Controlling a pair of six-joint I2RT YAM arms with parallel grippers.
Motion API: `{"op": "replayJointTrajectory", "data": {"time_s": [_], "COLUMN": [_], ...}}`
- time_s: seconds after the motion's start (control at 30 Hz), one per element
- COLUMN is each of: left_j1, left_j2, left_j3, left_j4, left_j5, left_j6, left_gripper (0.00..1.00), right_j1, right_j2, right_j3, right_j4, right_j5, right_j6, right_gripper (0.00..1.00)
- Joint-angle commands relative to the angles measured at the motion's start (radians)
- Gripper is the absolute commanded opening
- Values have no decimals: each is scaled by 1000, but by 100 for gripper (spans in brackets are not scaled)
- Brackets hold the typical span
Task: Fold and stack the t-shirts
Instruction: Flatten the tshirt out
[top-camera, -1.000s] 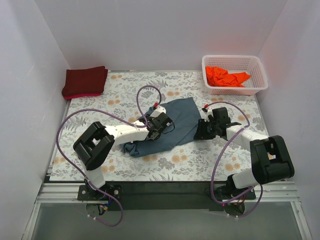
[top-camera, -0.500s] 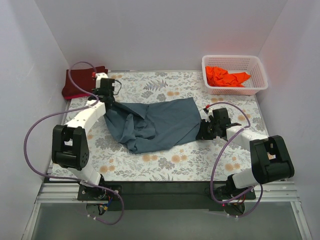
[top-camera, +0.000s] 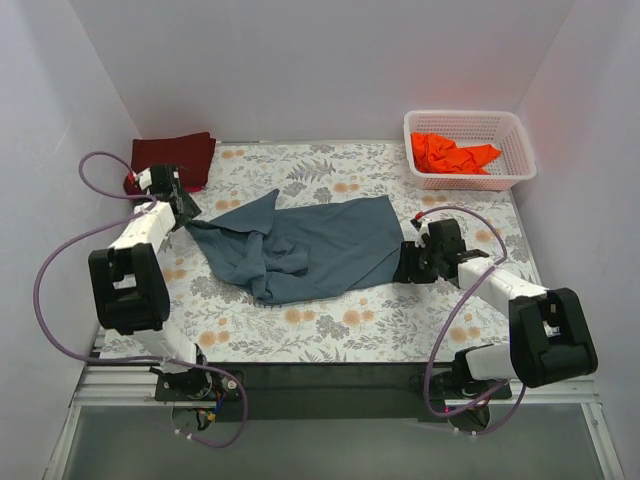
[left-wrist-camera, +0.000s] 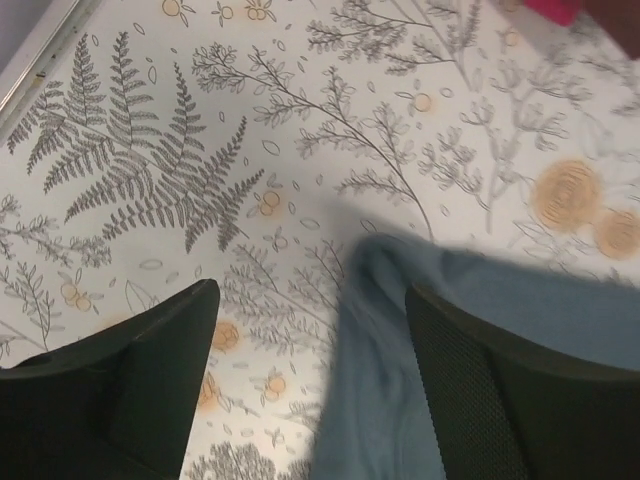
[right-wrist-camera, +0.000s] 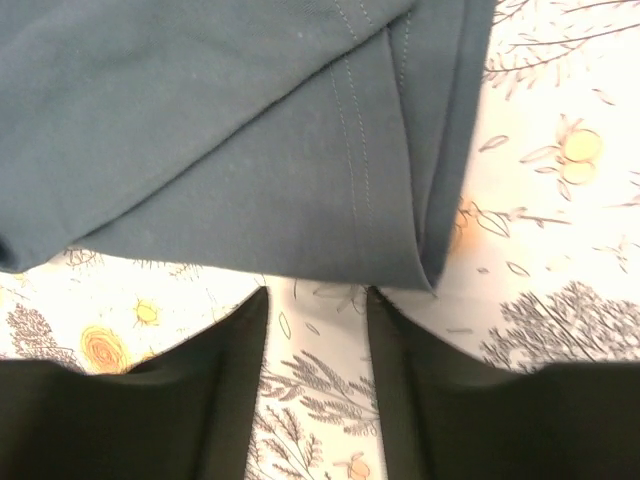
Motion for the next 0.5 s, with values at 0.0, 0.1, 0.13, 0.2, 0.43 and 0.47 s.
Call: {"op": "replayJointTrajectory", "data": {"time_s": [0.0, 0.1, 0.13, 0.2, 0.43, 0.47], "left_j1": [3, -29, -60, -212, -594, -626], "left_j2": [-200, -328, -356, -421, -363, -338], "left_j3": [-20, -55, -63, -86, -102, -93], "left_j4": [-8, -17, -26, -47, -104, -104], "left_j5": [52, 166, 178, 142, 114, 109], "left_j6": [-74, -105, -107, -117, -240, -242], "left_gripper": [77, 82, 84, 84, 84, 84], "right_j1": [13, 46, 53, 78, 145, 148], "right_j2": [-85, -132, -140, -151, -99, -93], "right_j3": [11, 34, 40, 57, 68, 63], "right_j4": [-67, -70, -71, -70, -51, -47], "right_j5": [44, 42, 42, 41, 65, 64], "right_j6": [-25, -28, -28, -29, -43, -45], "right_gripper": [53, 59, 59, 60, 61, 61]}}
